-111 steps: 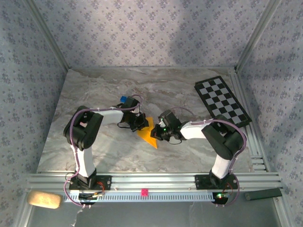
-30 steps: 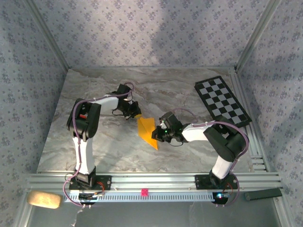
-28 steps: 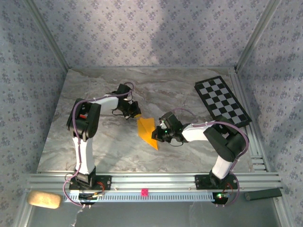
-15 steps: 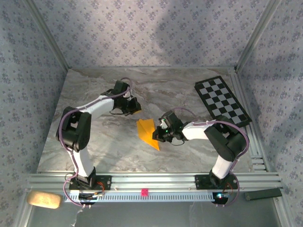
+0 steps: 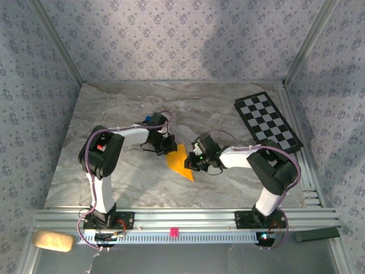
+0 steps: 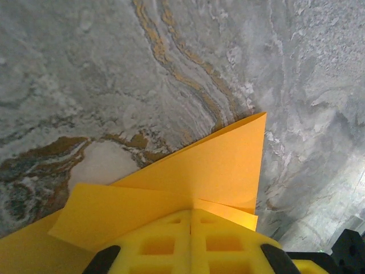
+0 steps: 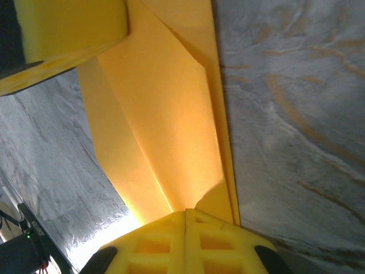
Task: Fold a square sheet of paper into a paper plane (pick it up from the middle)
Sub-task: Fourth fold the wing at the center of the table.
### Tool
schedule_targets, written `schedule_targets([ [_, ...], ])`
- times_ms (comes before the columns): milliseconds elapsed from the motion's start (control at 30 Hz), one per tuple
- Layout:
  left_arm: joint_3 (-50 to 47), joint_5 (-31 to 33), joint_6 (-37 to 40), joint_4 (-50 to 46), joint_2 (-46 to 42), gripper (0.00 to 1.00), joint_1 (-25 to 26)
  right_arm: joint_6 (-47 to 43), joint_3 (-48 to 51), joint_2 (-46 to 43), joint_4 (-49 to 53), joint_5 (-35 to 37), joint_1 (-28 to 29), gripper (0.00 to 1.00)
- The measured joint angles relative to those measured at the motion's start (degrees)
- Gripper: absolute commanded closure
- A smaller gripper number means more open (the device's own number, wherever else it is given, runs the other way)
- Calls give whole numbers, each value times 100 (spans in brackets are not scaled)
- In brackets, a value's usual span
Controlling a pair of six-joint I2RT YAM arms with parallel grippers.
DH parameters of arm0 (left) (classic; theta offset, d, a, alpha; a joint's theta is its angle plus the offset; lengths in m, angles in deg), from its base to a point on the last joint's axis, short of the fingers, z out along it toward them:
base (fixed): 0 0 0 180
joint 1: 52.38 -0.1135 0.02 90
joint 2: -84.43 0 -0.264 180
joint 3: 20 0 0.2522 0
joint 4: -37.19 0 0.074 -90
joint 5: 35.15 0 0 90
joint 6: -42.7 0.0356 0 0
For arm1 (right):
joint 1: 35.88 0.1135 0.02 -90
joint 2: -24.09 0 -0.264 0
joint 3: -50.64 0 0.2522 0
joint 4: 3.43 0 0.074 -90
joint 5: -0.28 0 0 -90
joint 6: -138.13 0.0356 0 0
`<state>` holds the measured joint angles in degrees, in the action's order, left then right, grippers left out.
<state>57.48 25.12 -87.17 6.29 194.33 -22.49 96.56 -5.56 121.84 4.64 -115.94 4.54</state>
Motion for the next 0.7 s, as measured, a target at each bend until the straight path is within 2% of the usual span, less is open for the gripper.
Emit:
schedule_targets([
  [167,-94,-79,48,162,-2,97,-17,-15,-129,-599,713,369,-111,95],
  [300,-142,-157,46,262,-2,97,-31,-116,-505,-901,876,455,-188,95],
  [700,-164,-160,46,350,-2,97,-26,-133,-892,76,826,201,114,98],
])
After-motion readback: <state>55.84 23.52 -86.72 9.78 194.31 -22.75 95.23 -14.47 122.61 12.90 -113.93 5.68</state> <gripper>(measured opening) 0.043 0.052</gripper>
